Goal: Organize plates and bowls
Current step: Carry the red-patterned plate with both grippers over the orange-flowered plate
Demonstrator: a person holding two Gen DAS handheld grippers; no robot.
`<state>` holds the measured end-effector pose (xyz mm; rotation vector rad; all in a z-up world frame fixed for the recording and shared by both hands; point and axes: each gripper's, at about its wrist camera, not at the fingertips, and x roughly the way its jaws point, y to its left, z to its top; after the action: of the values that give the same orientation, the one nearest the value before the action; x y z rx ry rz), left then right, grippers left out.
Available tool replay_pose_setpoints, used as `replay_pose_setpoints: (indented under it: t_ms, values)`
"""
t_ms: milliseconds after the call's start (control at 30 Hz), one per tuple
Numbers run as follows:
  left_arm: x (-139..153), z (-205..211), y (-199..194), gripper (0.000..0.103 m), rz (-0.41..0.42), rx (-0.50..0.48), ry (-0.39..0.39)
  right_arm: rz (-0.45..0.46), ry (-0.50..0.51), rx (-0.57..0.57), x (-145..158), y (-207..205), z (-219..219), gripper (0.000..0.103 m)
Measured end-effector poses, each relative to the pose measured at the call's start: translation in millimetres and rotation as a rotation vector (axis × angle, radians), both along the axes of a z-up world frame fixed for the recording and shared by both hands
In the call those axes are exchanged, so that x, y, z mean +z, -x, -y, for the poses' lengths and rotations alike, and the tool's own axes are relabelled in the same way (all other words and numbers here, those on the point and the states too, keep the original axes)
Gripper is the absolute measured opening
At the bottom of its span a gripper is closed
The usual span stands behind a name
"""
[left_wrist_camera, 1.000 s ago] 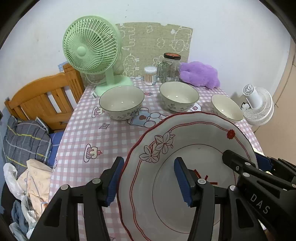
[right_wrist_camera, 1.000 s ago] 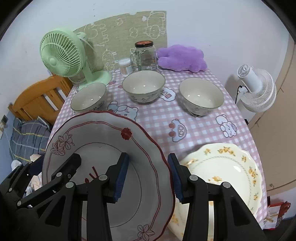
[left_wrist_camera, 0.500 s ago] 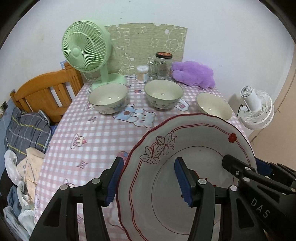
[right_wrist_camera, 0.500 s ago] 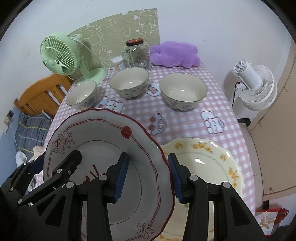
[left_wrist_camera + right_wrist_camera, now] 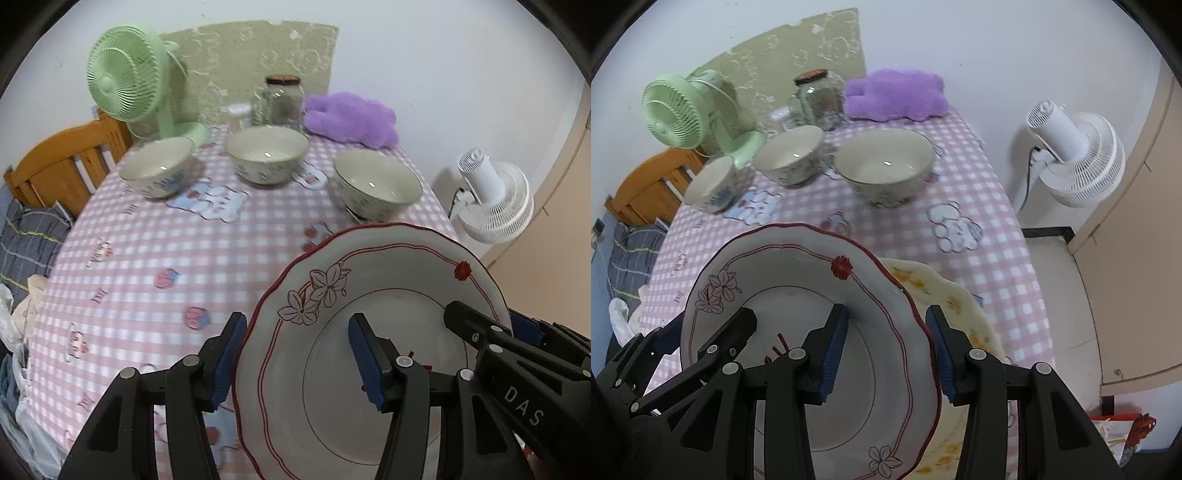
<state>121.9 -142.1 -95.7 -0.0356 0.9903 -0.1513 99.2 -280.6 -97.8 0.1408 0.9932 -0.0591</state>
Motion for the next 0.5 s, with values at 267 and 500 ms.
replay_pose_setpoints:
  t_ms: [267, 500]
  values:
    - [-23, 30, 2, 0.057, -0.061, -0.016, 0.001, -0.061, 0.008, -0.014, -26, 1, 28, 0.048]
    - [-41, 39, -1, 0.058, -0.103, -0.016, -0.007, -0.095, 0.0, -0.01, -41, -2, 39, 0.048]
